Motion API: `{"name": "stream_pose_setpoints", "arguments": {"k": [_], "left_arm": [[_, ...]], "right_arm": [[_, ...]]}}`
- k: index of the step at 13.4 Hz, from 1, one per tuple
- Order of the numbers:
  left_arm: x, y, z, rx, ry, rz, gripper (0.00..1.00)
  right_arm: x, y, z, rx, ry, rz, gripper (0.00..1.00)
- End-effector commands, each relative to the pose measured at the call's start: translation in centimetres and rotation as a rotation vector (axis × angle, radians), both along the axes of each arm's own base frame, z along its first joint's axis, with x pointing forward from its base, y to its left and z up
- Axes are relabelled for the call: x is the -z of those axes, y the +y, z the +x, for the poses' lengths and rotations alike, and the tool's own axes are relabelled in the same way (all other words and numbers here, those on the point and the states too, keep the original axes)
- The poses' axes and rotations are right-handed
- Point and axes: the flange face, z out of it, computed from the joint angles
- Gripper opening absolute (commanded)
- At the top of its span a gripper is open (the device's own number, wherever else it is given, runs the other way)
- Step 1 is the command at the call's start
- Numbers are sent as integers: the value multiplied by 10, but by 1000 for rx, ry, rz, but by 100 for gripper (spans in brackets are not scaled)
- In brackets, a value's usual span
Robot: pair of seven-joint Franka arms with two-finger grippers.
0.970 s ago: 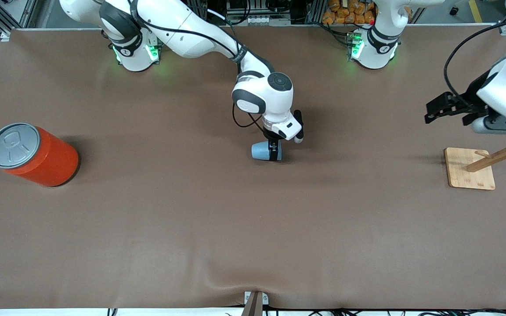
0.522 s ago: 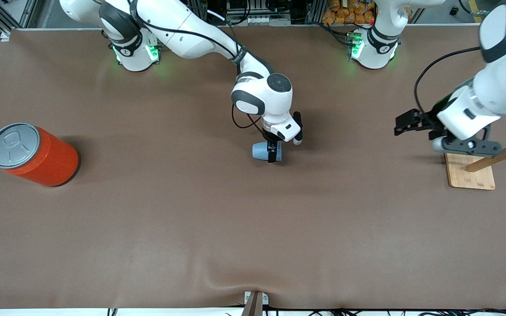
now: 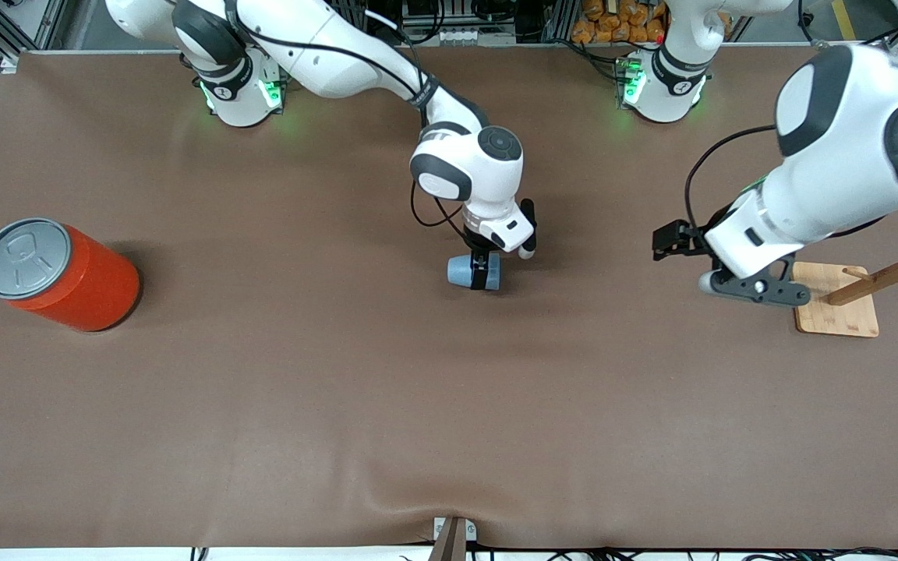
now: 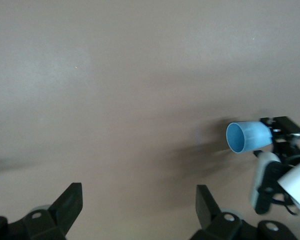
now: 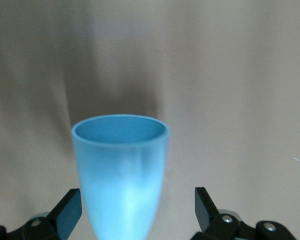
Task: Flip cup
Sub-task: 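Hold the cup with the right gripper while the left gripper approaches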
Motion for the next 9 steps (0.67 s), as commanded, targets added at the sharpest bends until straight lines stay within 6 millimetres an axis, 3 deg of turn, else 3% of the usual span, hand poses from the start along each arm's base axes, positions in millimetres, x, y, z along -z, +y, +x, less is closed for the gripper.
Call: {"name": "stream_pose_setpoints", "arguments": {"k": [1, 3, 4, 6, 7, 8, 9], "left_arm": [[28, -13, 4, 19, 41, -24, 100], [55, -23, 4, 4, 87, -66, 100], [75, -29, 5, -13, 108, -97, 100], [113, -33, 5, -67, 149, -180, 100], [126, -44, -2, -85, 167, -221, 100], [140, -58, -8, -94, 177, -250, 100], [163, -69, -11, -105, 211, -267, 100]], "right_arm": [[-55, -5, -6, 42, -1, 2, 100], [-98, -15, 6, 98, 12, 69, 100], [-125, -31, 20, 144, 14, 92, 100], [-163, -74, 55, 254, 36, 122, 100], [-194, -99, 71, 305, 22, 145, 100], [-215, -133, 91, 374, 23, 150, 100], [-221, -173, 117, 454, 42, 142, 100]]}}
